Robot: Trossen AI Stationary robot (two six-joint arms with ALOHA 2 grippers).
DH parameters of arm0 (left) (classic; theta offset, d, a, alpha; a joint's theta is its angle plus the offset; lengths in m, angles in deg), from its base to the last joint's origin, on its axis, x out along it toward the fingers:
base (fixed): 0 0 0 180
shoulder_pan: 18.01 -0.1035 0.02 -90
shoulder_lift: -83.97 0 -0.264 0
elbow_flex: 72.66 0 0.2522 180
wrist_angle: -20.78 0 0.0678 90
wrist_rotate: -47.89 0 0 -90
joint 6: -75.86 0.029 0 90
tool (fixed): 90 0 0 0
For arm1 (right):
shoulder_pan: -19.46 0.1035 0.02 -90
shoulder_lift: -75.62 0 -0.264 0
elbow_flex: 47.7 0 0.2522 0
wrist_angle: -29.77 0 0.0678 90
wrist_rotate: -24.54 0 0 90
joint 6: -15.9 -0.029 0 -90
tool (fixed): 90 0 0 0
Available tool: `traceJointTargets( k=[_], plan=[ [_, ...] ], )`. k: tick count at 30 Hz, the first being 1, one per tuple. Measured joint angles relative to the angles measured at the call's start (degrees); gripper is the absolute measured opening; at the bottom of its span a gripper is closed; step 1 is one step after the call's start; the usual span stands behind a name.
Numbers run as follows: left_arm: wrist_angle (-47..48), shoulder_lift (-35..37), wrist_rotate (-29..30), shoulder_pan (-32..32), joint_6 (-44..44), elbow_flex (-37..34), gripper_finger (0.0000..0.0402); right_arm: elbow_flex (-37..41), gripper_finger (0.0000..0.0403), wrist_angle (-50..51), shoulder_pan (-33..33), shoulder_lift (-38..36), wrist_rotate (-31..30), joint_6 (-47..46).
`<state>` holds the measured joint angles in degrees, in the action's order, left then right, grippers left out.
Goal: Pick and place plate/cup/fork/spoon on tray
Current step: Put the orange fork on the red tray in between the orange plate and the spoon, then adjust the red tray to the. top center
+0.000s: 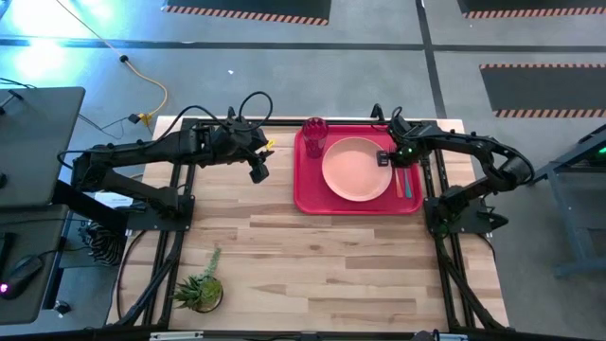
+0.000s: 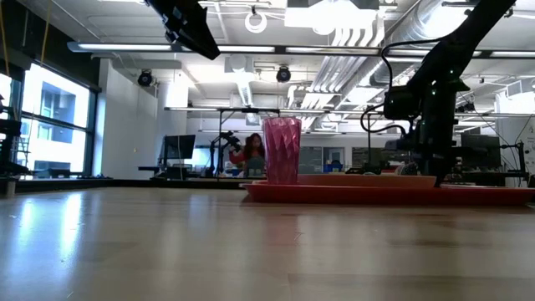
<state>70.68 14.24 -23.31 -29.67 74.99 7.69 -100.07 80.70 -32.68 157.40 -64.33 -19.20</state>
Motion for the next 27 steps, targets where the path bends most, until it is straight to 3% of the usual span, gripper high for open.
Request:
traceJointTargets(
  k=[6, 15, 23, 27],
  plan=[
    [0.00, 0.00, 0.00, 0.00, -0.02, 0.00, 0.0136, 0.00, 0.0059, -0.02, 0.00, 0.00, -0.60, -0.02],
    [0.00, 0.00, 0.00, 0.00, -0.02, 0.00, 0.0136, 0.00, 0.0062, 0.42, 0.00, -0.78, -0.56, -0.50],
    [0.02, 0.00, -0.09, 0.00, -2.11, 0.00, 0.0136, 0.00, 0.0062, 1.55, -0.02, -7.10, -1.36, -0.91],
    [-0.07, -0.44, -0.09, 0.02, -7.58, 0.00, 0.0136, 0.00, 0.0062, 2.47, 0.00, -11.24, -1.53, -1.34]
  ],
)
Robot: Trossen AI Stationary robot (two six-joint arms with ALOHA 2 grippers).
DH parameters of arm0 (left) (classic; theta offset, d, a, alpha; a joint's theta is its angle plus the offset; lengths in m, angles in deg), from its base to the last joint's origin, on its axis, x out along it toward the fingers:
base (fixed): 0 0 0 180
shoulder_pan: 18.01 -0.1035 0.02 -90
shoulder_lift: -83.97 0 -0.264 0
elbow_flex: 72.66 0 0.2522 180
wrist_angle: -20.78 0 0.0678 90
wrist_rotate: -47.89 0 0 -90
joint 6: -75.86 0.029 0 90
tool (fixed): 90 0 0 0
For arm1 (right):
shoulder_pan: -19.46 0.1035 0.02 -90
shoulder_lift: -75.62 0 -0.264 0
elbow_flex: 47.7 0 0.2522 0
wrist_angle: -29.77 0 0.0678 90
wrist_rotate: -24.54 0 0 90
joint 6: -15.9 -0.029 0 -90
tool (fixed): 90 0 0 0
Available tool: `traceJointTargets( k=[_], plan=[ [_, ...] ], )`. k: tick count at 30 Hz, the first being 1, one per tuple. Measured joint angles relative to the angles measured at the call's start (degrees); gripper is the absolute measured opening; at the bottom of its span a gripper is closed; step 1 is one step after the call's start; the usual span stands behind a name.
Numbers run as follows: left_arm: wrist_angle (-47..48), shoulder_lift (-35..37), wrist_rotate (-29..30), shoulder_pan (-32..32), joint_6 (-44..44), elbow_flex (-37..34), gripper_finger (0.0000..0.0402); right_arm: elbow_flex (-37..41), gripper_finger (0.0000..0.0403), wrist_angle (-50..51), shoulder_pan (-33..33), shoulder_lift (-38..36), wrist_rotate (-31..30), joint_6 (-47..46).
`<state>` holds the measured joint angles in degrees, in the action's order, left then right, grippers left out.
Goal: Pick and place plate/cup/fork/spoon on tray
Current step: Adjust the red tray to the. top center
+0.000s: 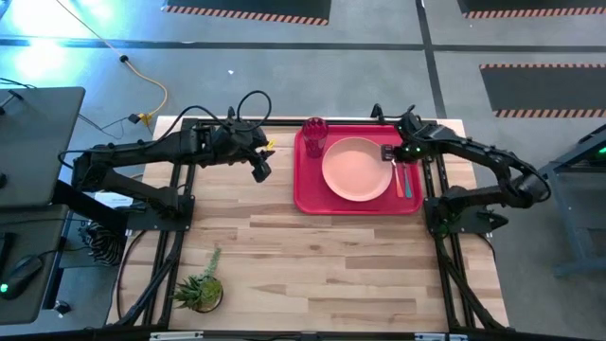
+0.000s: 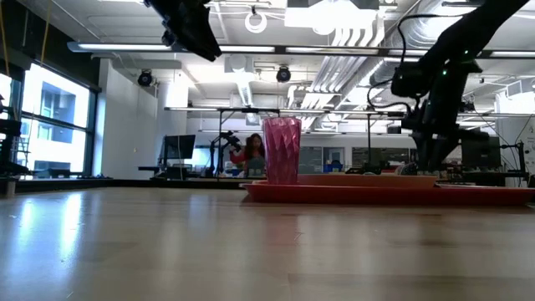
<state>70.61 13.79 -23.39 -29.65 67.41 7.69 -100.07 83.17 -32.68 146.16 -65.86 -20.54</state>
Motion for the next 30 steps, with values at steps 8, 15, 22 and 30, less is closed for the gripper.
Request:
traceJointTargets(
  k=[8, 15, 22, 30],
  plan=[
    [0.08, -4.01, -0.10, 0.00, -18.78, -0.02, 0.0136, 0.00, 0.0062, 0.01, 0.00, -8.58, -2.05, -2.54],
    [0.04, -8.55, -0.44, -0.39, -29.39, -0.02, 0.0136, 0.00, 0.0062, -1.45, 0.00, -16.33, -2.61, -2.57],
    [-1.30, -13.23, -5.91, -2.77, -33.49, -0.02, 0.0136, 0.00, 0.0062, -1.87, -0.01, -21.12, -3.46, -2.13],
    [-4.58, -19.30, -7.91, -4.55, -35.78, -0.02, 0.0136, 0.00, 0.0062, -1.74, 0.00, -21.85, -2.82, -2.03]
  ],
)
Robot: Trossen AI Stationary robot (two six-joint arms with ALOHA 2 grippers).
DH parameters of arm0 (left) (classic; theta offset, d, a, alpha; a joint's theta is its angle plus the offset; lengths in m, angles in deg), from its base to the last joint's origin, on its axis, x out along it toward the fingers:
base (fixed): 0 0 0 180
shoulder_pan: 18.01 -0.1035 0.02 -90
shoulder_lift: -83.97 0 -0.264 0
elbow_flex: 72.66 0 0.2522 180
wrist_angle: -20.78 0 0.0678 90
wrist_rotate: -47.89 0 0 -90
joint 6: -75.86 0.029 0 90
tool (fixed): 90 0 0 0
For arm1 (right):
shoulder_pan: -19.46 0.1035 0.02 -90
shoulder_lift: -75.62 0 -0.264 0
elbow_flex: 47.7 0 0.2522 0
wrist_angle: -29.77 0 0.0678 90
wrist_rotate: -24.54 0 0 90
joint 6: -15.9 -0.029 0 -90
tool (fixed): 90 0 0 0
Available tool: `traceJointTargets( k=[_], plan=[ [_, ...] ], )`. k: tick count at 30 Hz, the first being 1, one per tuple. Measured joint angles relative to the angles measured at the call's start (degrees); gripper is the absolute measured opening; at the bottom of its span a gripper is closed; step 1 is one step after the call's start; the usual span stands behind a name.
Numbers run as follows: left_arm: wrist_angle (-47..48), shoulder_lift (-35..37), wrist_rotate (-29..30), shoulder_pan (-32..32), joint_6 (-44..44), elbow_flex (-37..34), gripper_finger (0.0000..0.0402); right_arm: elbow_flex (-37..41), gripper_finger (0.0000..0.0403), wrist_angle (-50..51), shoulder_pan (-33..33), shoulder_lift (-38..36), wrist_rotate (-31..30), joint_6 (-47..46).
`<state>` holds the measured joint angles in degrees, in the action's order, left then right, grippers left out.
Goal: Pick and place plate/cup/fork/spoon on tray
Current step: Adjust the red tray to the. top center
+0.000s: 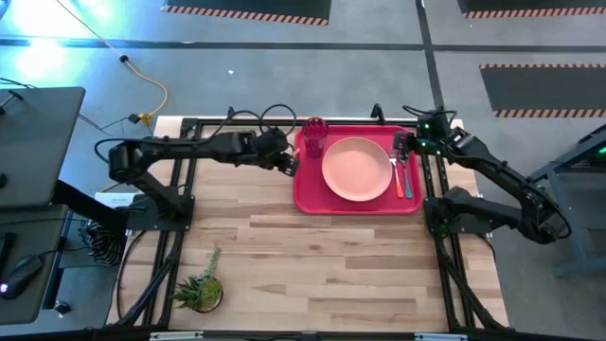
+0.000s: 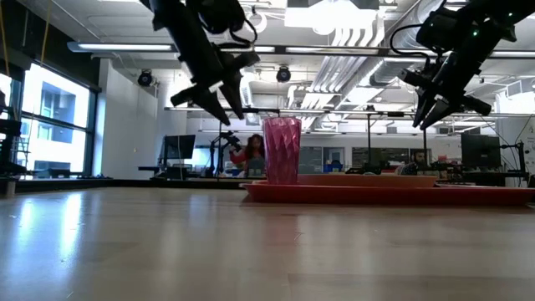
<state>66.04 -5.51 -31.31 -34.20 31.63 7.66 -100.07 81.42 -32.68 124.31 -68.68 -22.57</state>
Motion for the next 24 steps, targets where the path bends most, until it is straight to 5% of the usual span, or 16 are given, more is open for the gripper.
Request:
traceJointTargets(
  k=[24],
  plan=[
    [-5.39, -15.20, -6.37, -0.35, -8.16, 0.02, 0.0136, 0.00, 0.0062, 0.04, 0.04, 0.02, 0.42, 0.99]
  ],
)
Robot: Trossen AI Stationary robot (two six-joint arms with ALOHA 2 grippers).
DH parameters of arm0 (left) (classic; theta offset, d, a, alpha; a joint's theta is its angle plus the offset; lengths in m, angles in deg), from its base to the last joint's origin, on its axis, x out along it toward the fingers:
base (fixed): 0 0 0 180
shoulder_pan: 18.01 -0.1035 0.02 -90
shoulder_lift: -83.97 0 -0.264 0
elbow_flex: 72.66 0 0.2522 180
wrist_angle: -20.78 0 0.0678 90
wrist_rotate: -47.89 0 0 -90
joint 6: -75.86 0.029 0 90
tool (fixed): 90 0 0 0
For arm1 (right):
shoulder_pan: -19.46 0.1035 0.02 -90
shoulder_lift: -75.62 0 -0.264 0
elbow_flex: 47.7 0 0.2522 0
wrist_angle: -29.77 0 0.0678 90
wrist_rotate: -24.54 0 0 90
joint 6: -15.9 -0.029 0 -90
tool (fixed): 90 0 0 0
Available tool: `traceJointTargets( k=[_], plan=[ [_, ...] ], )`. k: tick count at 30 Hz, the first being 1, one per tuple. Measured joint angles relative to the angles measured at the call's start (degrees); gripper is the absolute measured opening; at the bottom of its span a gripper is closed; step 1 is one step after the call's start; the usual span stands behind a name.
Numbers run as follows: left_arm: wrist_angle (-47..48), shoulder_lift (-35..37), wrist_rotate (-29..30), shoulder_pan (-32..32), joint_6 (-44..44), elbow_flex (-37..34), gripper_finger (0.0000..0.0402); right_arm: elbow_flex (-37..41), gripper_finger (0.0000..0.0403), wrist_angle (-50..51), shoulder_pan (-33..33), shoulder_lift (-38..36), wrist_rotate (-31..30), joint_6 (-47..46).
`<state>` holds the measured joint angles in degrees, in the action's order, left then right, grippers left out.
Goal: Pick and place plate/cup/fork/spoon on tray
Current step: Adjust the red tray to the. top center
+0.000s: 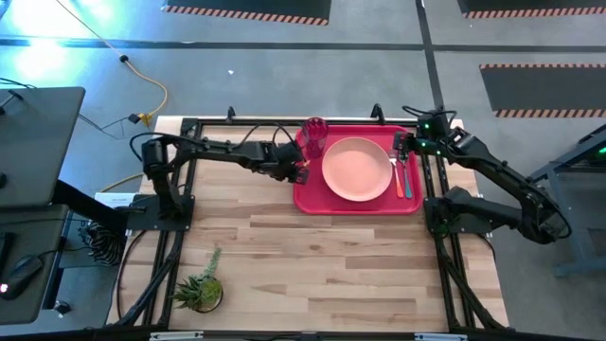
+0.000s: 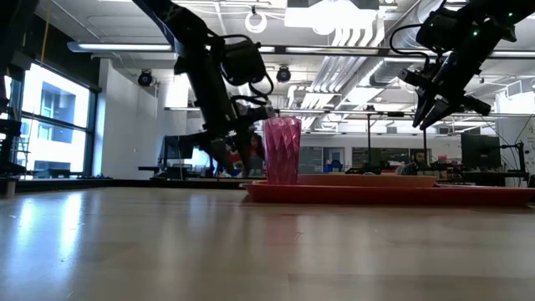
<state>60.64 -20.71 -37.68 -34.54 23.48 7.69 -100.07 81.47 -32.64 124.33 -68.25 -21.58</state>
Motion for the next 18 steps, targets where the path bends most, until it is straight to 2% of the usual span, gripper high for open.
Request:
traceJointTargets(
  k=[9, 18],
  plan=[
    [-0.81, -2.45, -0.94, -0.37, 0.30, -0.01, 0.0136, 0.00, 0.0062, 0.00, 0.00, 0.00, 0.00, 0.00],
    [-1.05, -2.45, 0.89, -2.11, 1.05, 0.00, 0.0136, 0.00, 0.0062, 0.00, 0.00, 0.00, 0.00, 0.00]
  ],
)
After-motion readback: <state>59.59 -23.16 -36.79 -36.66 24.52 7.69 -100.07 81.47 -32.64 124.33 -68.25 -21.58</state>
